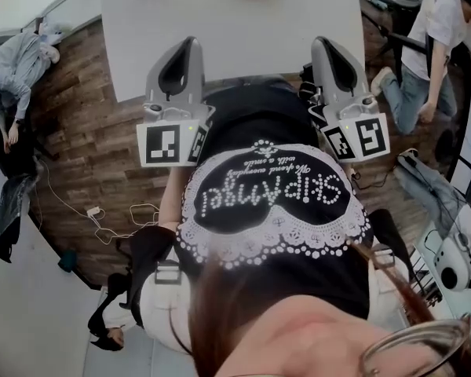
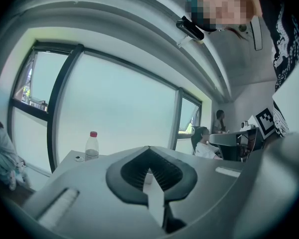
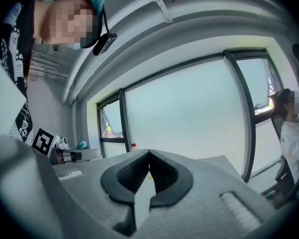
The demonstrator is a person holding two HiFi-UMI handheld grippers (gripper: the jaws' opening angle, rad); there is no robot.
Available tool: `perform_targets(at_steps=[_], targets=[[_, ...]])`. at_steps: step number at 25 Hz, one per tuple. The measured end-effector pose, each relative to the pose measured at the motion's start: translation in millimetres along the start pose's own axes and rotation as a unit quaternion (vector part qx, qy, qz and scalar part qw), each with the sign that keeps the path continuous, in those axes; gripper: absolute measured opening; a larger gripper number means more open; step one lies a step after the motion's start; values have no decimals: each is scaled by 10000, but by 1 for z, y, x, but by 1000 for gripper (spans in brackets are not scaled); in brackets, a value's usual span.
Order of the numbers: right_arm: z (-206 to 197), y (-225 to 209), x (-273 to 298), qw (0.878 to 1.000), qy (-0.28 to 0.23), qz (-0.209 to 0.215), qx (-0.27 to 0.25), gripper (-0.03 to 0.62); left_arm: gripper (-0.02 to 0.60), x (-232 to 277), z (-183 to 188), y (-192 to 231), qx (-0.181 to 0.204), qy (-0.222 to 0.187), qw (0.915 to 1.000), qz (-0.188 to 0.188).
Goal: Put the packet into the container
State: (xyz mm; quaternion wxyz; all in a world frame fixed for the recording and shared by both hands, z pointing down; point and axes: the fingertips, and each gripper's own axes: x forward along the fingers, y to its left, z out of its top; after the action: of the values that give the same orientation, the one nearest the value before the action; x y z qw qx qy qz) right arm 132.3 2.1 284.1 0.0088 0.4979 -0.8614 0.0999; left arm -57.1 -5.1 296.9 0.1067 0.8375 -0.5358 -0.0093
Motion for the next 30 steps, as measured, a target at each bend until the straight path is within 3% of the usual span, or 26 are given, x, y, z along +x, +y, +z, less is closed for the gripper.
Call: perform_targets(at_steps=[7, 12, 30], targets=[[10, -28, -16, 9991, 50, -416, 34, 3, 2, 1, 1, 15, -16, 21, 9996, 285], [5, -42, -20, 9974, 181, -699, 64, 3, 2, 9, 0, 20, -25, 32, 9996, 279], [13, -33, 1, 9983, 197, -544, -40, 3, 2, 16, 2, 34, -82, 65, 9995, 290]])
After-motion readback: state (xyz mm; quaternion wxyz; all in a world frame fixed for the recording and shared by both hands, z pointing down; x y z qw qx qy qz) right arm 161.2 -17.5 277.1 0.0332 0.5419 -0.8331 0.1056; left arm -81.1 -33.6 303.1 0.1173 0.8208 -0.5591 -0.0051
